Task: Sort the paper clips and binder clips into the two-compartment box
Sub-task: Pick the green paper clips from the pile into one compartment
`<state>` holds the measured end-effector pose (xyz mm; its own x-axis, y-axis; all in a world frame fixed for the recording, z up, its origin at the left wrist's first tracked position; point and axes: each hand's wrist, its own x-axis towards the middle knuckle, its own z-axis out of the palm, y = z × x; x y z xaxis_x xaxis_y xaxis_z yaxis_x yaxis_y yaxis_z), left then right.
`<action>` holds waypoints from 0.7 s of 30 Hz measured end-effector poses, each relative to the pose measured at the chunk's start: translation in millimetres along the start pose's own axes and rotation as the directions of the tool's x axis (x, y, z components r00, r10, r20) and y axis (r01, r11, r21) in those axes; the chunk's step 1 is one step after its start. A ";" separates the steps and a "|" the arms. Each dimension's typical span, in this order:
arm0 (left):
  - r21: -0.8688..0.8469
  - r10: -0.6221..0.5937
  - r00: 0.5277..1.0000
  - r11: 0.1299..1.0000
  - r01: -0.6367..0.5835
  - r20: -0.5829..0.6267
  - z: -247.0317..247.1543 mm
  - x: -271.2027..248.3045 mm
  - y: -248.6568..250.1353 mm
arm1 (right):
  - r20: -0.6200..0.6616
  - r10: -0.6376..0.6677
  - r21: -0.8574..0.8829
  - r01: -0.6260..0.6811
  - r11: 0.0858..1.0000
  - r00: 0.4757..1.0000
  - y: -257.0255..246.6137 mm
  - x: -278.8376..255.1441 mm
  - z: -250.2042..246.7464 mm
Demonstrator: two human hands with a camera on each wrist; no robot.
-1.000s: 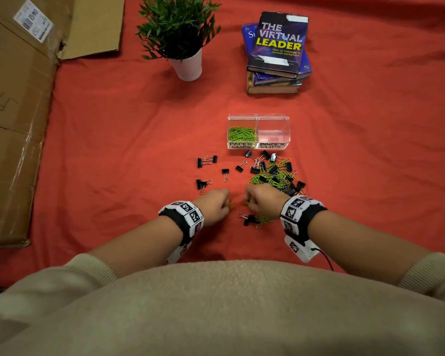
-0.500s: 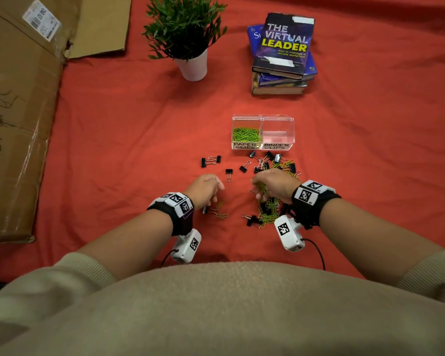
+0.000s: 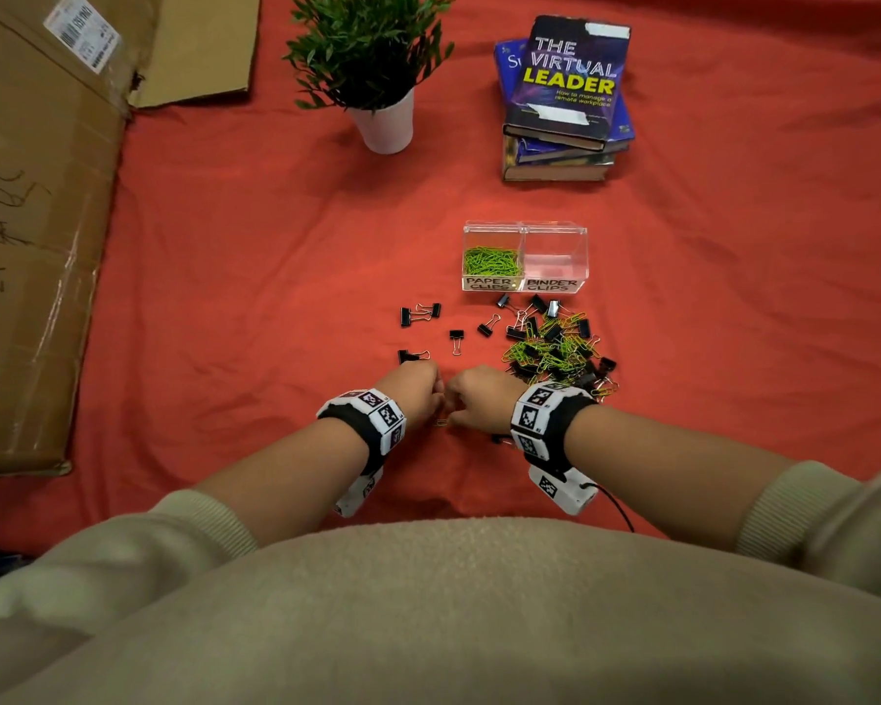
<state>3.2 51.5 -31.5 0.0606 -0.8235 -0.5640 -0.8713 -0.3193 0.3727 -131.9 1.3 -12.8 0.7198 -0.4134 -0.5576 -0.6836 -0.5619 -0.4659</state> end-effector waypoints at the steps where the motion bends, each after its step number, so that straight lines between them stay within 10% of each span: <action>1: -0.009 -0.006 1.000 1.000 0.006 -0.002 -0.9 -1.0 -0.1 | -0.002 -0.009 -0.030 0.009 1.000 1.000 -2.5 1.9 1.5; 21: -0.573 -0.046 0.999 0.819 0.035 -0.005 -35.1 17.3 23.1 | 0.000 -0.027 -0.119 0.026 0.993 1.000 -0.5 9.6 18.2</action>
<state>1.2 13.4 -6.8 0.1032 -0.8103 -0.5768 -0.4325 -0.5588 0.7076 -126.9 10.6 -30.5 0.7378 -0.3986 -0.5447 -0.6452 -0.6536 -0.3956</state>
